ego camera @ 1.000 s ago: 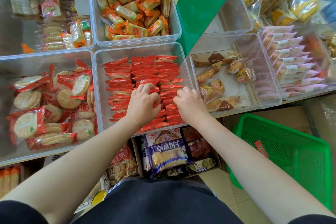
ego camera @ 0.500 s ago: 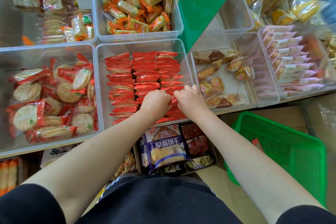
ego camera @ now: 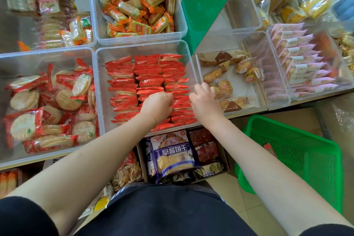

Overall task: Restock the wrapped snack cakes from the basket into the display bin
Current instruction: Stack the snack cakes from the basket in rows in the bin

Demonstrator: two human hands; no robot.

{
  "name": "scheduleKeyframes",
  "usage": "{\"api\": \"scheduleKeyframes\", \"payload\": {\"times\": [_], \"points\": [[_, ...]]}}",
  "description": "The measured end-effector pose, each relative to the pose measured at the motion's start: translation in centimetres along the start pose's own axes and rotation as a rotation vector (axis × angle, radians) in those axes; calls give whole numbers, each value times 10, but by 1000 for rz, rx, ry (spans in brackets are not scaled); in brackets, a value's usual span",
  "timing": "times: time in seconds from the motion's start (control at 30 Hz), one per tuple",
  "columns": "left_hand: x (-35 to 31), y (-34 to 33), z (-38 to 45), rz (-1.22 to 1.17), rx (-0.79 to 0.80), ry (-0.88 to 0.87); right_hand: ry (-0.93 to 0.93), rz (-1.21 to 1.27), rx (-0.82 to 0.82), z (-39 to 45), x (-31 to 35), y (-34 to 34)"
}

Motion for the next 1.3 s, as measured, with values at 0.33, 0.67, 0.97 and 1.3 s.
{"api": "scheduleKeyframes", "payload": {"times": [0.33,0.67,0.97,1.3], "points": [[-6,-5,-16,36,-34,-94,146,-75,226,7,22,-18],[-4,-10,-11,115,23,-37,145,-159,108,-1,15,-9],[1,-14,-10,71,83,7,218,-75,262,8,33,-8],[-6,-14,-20,-15,102,-67,168,-55,471,10,35,-21]]}}
Point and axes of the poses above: each hand's wrist, its own z-axis towards the middle knuckle, its own y-axis out of the back of the hand, x = y × z, the point moved 6 cm from there along z, towards the middle knuckle, and after that the axes turned 7 degrees about y, right-handed, at the moved point
